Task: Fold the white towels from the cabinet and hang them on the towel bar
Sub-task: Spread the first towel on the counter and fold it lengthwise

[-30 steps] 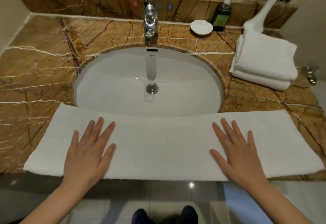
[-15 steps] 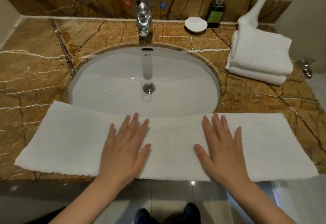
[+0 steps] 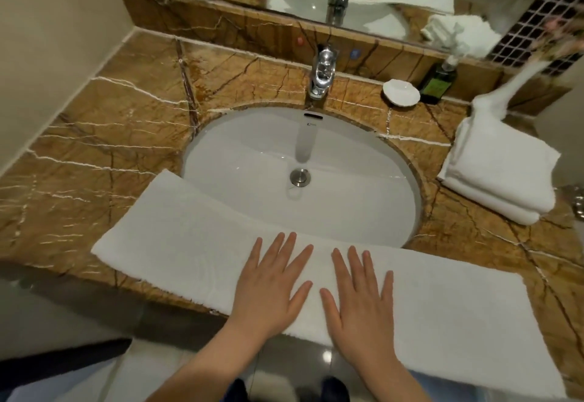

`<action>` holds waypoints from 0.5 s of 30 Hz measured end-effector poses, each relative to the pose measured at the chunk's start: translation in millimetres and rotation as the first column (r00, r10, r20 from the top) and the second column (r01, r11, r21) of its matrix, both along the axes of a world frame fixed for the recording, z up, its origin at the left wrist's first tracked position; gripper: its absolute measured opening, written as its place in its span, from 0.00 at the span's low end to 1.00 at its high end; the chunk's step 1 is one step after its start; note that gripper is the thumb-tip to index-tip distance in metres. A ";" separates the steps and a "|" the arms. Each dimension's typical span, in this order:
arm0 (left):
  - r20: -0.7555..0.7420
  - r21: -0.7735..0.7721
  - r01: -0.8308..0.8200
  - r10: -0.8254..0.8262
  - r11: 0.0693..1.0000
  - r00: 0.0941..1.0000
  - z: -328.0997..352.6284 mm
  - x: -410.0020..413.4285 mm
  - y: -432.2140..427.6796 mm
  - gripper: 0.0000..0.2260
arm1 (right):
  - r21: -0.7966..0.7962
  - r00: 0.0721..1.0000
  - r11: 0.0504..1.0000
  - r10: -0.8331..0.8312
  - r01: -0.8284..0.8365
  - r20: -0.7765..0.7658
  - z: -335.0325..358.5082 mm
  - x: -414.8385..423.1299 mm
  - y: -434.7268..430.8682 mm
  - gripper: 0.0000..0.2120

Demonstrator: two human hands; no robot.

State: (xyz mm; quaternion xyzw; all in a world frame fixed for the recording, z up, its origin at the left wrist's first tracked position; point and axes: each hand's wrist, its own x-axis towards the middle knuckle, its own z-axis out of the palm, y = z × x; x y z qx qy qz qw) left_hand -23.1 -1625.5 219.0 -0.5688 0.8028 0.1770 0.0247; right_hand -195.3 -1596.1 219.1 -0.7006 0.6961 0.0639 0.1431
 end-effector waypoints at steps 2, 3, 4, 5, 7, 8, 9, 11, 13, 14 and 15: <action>-0.006 0.014 -0.056 0.056 0.998 0.998 3.2 -0.9 1.2 0.26 | 0.060 0.998 0.997 0.059 -0.057 -0.033 6.2 -2.9 -7.9 0.33; -0.009 0.010 -0.104 0.104 0.995 0.995 3.5 -0.1 0.8 0.26 | 0.074 0.994 0.992 0.103 -0.100 -0.039 11.1 -4.9 -15.0 0.33; -0.012 0.020 -0.167 0.168 0.986 0.986 4.9 1.9 -0.4 0.26 | 0.081 0.987 0.985 0.155 -0.152 -0.036 17.1 -6.8 -24.7 0.32; -0.020 0.021 -0.245 0.246 0.969 0.969 8.0 5.3 -1.9 0.26 | 0.085 0.977 0.974 0.212 -0.209 -0.028 23.9 -8.1 -37.3 0.32; -0.047 -0.003 -0.436 0.436 0.900 0.899 21.1 15.2 -4.2 0.25 | 0.094 0.947 0.943 0.321 -0.320 0.007 36.6 -9.2 -70.3 0.31; -0.062 -0.003 -0.540 0.539 0.842 0.840 29.8 19.2 -3.0 0.24 | 0.108 0.927 0.921 0.374 -0.374 0.025 42.0 -8.5 -89.3 0.30; -0.082 0.001 -0.645 0.643 0.764 0.762 38.8 21.7 -0.6 0.24 | 0.134 0.902 0.892 0.431 -0.432 0.037 47.2 -7.4 -109.1 0.29; -0.112 0.005 -0.815 0.810 0.580 0.576 54.3 23.5 7.4 0.22 | 0.239 0.847 0.816 0.528 -0.527 0.064 56.8 1.1 -147.2 0.28; -0.050 0.030 -0.905 0.905 0.424 0.422 62.2 19.6 15.5 0.20 | 0.345 0.800 0.730 0.588 -0.590 0.123 61.2 11.6 -176.4 0.27; 0.011 0.042 -0.933 0.934 0.357 0.358 64.2 15.8 20.8 0.18 | 0.379 0.775 0.688 0.614 -0.619 0.151 61.8 16.5 -186.9 0.26; 0.060 0.047 -0.954 0.952 0.297 0.300 63.8 11.1 27.2 0.18 | 0.398 0.749 0.649 0.638 -0.648 0.179 60.7 21.1 -195.6 0.25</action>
